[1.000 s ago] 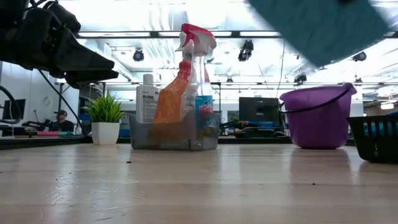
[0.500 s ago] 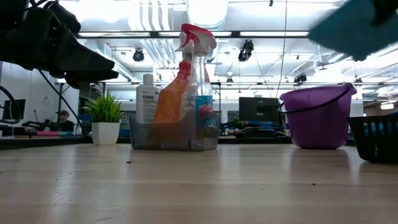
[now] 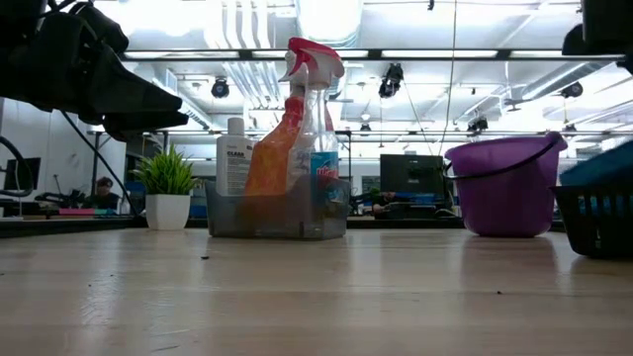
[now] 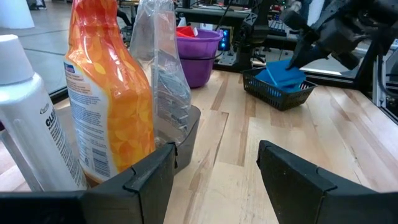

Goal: Pick & Place Kitchen Items
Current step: Put the blue sponge into the black basket

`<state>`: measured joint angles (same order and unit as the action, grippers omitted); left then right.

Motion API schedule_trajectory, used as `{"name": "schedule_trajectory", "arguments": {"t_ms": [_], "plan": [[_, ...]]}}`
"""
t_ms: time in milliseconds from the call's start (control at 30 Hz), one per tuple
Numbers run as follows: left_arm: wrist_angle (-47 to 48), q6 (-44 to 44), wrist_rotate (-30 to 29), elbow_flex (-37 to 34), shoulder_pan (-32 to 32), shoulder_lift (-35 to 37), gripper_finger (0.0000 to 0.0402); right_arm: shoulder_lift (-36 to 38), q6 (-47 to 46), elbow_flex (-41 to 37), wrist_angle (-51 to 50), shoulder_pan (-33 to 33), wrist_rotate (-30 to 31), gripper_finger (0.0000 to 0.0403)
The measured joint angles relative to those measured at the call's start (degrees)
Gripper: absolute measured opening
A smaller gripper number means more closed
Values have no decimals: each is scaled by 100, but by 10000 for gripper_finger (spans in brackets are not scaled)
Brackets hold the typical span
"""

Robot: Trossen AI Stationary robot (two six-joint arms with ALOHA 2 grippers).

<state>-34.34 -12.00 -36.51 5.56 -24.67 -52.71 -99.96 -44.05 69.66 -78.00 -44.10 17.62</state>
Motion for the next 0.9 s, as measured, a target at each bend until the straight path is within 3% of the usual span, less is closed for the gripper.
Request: {"name": "schedule_trajectory", "arguments": {"t_ms": [400, 733, 900], "plan": [[-1, -6, -15, 0, -2, 1, 231, 55, -345, -56, 30, 76, -421, 30], [-1, -6, -15, 0, -2, 0, 231, 55, -535, -56, 31, 82, -487, 209], [1, -6, -15, 0, -2, 0, 231, 71, -602, 50, 23, 82, -522, 276]]}}
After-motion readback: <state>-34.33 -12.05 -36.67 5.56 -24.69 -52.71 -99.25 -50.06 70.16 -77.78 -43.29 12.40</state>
